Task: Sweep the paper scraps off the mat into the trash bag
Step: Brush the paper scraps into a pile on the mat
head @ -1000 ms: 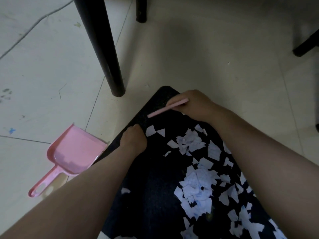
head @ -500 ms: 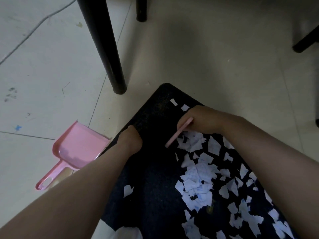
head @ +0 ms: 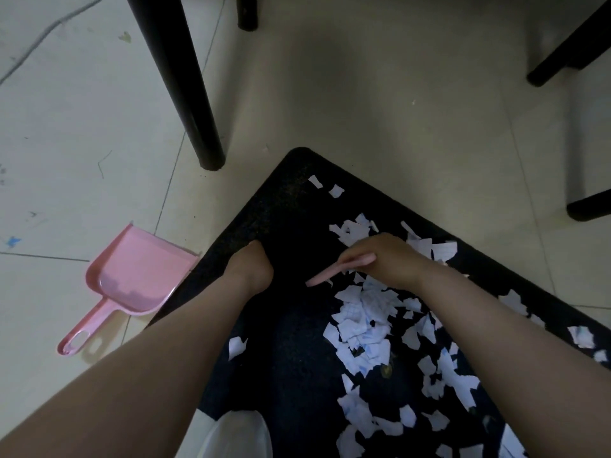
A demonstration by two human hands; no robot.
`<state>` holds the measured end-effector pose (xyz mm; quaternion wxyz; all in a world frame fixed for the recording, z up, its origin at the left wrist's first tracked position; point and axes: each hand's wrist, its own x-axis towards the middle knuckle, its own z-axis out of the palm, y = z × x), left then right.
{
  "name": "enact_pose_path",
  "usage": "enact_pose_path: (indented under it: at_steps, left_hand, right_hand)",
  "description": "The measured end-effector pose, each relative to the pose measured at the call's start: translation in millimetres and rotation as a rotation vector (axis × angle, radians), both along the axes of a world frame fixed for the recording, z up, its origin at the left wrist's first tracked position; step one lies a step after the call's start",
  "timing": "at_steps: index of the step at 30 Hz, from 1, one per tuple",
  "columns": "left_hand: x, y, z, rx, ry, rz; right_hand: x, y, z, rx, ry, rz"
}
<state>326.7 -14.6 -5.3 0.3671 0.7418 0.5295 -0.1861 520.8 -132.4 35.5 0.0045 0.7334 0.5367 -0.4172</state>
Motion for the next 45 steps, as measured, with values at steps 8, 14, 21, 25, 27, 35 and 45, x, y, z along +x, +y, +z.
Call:
enact_pose_path:
  at_steps: [8, 14, 21, 25, 27, 35, 45]
  left_hand:
    - [26, -5, 14, -0.026, -0.168, -0.013]
    - [45, 23, 19, -0.062, -0.191, -0.053]
    - [60, 24, 8, -0.150, -0.175, -0.108]
    - [63, 25, 0, -0.126, -0.130, -0.109]
    - [65, 23, -1, -0.093, -0.120, -0.109]
    - [69, 8, 1, 0.019, -0.128, -0.052]
    - [65, -6, 2, -0.036, -0.138, -0.082]
  right_hand:
    - [14, 7, 40, 0.231, 0.150, -0.285]
    - [34, 76, 22, 0.530, 0.040, -0.442]
    - [42, 120, -15, 0.478, -0.088, -0.414]
    - [50, 115, -18, 0.246, -0.167, -0.219]
    - [57, 103, -9, 0.131, -0.118, -0.176]
    - [66, 69, 9, 0.399, 0.010, -0.353]
    - [38, 35, -13, 0.177, -0.088, -0.218]
